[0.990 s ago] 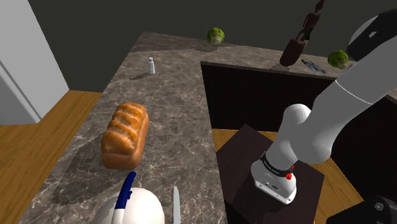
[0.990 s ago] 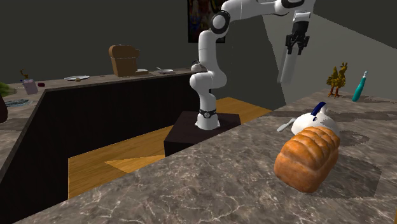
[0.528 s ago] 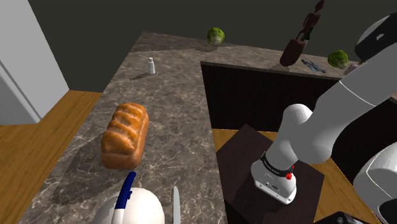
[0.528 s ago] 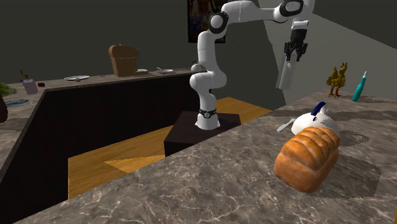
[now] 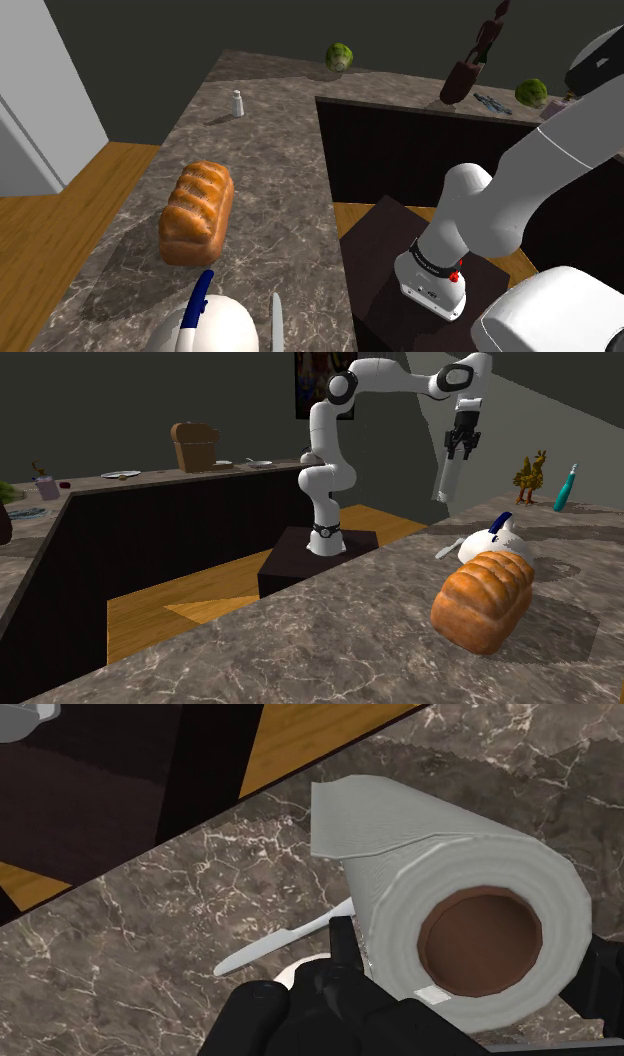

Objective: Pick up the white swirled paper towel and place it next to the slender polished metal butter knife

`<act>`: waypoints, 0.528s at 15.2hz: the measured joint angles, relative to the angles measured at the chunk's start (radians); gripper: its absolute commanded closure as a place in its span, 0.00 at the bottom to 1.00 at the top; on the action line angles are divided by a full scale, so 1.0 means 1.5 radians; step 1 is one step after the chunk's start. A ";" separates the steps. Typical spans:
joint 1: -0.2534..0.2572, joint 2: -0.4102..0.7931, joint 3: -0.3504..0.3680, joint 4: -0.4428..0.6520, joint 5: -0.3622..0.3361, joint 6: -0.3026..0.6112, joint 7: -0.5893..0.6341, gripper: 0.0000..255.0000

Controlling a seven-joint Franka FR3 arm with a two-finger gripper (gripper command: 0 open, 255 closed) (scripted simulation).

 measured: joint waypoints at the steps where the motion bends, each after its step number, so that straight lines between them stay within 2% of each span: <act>1: 0.001 -0.001 0.001 -0.010 0.001 0.010 0.000 1.00; 8: 0.006 -0.007 0.008 -0.071 0.009 0.067 0.001 1.00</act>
